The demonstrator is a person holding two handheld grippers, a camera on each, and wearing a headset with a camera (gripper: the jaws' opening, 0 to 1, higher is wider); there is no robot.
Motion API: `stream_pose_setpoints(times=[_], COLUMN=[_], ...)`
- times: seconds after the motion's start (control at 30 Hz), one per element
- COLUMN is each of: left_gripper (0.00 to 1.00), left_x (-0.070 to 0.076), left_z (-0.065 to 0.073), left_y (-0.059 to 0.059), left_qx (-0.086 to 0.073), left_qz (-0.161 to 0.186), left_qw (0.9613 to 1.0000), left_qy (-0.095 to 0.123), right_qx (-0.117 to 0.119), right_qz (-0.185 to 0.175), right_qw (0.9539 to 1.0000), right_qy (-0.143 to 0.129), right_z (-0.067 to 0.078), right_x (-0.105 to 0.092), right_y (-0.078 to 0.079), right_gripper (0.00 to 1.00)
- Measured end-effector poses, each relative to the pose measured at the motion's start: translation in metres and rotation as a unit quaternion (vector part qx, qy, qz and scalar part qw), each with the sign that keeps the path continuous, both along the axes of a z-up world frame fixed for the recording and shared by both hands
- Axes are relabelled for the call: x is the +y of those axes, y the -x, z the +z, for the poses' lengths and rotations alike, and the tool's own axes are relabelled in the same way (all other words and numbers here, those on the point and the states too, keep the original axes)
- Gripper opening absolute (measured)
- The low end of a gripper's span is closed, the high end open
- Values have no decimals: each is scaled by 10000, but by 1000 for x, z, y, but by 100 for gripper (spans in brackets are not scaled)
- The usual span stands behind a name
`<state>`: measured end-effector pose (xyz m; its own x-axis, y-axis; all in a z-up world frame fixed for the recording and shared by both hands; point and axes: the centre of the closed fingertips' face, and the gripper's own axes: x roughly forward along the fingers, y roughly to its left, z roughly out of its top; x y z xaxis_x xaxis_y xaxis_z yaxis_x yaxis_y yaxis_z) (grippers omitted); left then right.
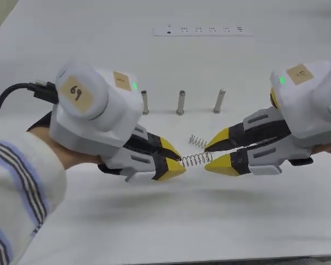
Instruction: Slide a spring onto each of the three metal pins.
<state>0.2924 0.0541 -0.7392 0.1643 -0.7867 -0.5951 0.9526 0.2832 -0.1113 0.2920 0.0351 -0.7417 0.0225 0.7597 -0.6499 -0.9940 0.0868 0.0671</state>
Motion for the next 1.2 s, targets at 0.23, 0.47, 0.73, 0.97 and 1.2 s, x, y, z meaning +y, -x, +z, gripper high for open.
stream_pose_setpoints(times=[0.23, 0.47, 0.73, 0.97, 1.2], left_gripper=[2, 2, 2, 2, 2], left_x=[-1, -1, -2, -4, -7], left_z=[0, -3, -7, -8, -9], left_y=[5, 9, 14, 14, 12], left_qx=[112, 149, 169, 115, 69], left_qz=[-15, 27, 76, 116, 198], left_qw=[9999, 9998, 9998, 9998, 9997], left_qy=[50, 85, 122, 134, 146], right_qx=[-32, 11, 54, 24, -101], right_qz=[130, 283, 389, 497, 581], right_qw=[9999, 9995, 9990, 9984, 9973], right_qy=[77, 128, 190, 280, 440], right_z=[-3, -6, -8, -6, -1], right_x=[0, 0, -1, -2, -5], right_y=[5, 8, 13, 13, 11], right_gripper=[9, 8, 8, 8, 8])
